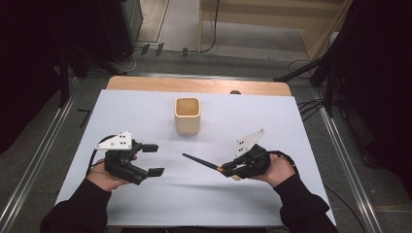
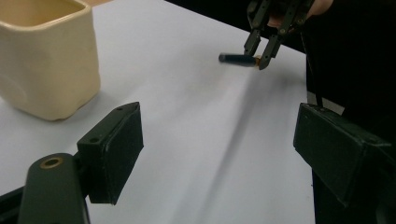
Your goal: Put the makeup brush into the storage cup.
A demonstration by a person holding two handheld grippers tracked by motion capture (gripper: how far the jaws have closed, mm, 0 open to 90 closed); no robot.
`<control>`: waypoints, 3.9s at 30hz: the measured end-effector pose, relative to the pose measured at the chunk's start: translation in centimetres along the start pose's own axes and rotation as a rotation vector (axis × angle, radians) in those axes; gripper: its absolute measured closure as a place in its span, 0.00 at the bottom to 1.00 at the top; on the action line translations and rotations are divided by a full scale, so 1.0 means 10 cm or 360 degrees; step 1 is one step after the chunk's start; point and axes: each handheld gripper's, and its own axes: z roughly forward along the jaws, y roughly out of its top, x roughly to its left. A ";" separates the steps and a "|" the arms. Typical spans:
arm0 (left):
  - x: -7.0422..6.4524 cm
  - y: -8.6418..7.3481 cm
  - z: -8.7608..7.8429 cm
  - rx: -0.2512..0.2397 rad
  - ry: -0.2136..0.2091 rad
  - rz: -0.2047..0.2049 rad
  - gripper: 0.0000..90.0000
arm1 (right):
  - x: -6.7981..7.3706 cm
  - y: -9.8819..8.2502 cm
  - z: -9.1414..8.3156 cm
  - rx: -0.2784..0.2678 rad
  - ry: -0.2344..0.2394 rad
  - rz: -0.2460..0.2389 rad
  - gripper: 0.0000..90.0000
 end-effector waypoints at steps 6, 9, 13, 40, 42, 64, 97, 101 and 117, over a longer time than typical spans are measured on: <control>-0.03 0.14 0.12 0.0102 -0.0052 0.0051 0.19 | 0.00 0.13 0.06 0.0085 0.0036 -0.0102 0.86; -0.03 0.20 0.18 0.0145 -0.0075 0.0078 0.19 | -0.01 0.18 0.08 0.0126 0.0049 -0.0117 0.86; -0.03 0.28 0.26 0.0205 -0.0103 0.0099 0.19 | -0.05 0.22 0.09 0.0158 0.0065 -0.0137 0.86; 0.02 0.37 0.59 0.0441 -0.0198 0.0129 0.23 | -0.04 0.60 0.29 0.0339 0.0084 -0.0312 0.86; 0.02 0.36 0.61 0.0447 -0.0210 0.0149 0.26 | -0.04 0.62 0.29 0.0341 0.0094 -0.0312 0.86; 0.03 0.34 0.81 0.0619 -0.0281 0.0099 0.51 | 0.01 0.71 0.32 0.0330 0.0088 -0.0373 0.86; 0.01 0.28 0.92 0.0667 -0.0332 0.0040 0.86 | 0.01 0.69 0.35 0.0325 0.0098 -0.0403 0.86; 0.01 0.28 0.94 0.0639 -0.0342 0.0042 0.85 | 0.01 0.69 0.36 0.0317 0.0102 -0.0395 0.86; 0.03 0.26 0.94 0.0683 -0.0383 0.0048 0.88 | 0.01 0.69 0.42 0.0310 0.0140 -0.0426 0.85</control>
